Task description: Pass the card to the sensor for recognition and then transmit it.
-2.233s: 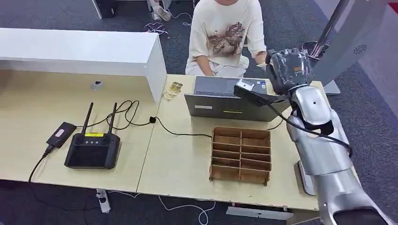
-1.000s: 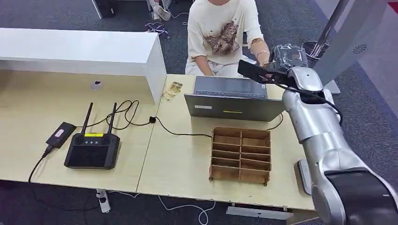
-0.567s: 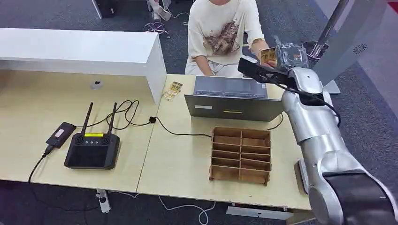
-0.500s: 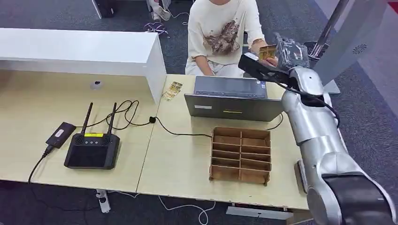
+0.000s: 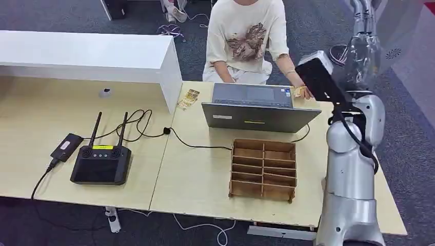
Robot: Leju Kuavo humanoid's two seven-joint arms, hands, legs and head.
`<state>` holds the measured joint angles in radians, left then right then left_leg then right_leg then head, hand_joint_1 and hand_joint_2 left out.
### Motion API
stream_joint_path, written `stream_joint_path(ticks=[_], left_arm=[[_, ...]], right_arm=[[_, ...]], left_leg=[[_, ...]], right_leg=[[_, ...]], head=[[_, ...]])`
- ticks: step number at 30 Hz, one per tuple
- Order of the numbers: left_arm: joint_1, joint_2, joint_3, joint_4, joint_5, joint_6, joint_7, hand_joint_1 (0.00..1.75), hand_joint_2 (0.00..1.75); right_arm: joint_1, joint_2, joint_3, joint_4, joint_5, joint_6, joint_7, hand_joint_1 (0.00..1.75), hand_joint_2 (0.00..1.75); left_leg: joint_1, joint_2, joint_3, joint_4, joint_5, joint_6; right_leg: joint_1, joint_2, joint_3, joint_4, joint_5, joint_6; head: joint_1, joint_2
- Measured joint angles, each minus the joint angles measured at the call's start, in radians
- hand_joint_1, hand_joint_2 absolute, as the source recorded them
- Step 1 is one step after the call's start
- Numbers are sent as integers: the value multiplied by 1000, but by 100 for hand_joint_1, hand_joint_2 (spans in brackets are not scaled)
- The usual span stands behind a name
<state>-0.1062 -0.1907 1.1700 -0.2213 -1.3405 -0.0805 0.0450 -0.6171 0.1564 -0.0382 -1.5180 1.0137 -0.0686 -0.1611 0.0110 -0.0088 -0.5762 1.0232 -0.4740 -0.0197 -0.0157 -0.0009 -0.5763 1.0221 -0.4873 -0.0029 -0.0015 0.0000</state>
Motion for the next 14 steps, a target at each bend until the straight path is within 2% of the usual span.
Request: stream_joint_path(ticks=[3, 6, 9, 11, 14], left_arm=[[0, 0, 1, 0, 19, 0, 5, 0, 0], [3, 0, 10, 0, 49, 3, 6, 0, 0], [3, 0, 24, 0, 61, 7, 21, 0, 0], [2, 0, 28, 0, 63, 10, 39, 0, 0], [-1, 0, 31, 0, 58, 19, 59, 0, 0]], right_arm=[[88, 23, -14, -118, -226, 76, -61, 0, 175], [205, 27, -18, -218, -562, 202, -123, 0, 175], [322, 27, -27, -270, -843, 303, -169, 0, 175], [412, 23, -37, -291, -989, 370, -199, 0, 175], [520, 17, -44, -304, -1102, 434, -225, 0, 175]], left_leg=[[0, 0, 0, 0, 0, 0], [0, -1, 0, 0, 0, 0], [0, -1, 0, 0, -1, 0], [0, -1, -1, 0, -1, 0], [0, 0, -1, 0, -2, 0]], right_leg=[[0, 0, 0, 0, 0, 0], [0, -1, 0, 0, -1, 0], [0, -1, 0, -1, -1, 0], [0, -2, 0, -1, -1, 1], [0, 0, 0, -1, -1, 1]], head=[[0, 0], [0, 0], [0, 0], [0, 0], [0, 0]])
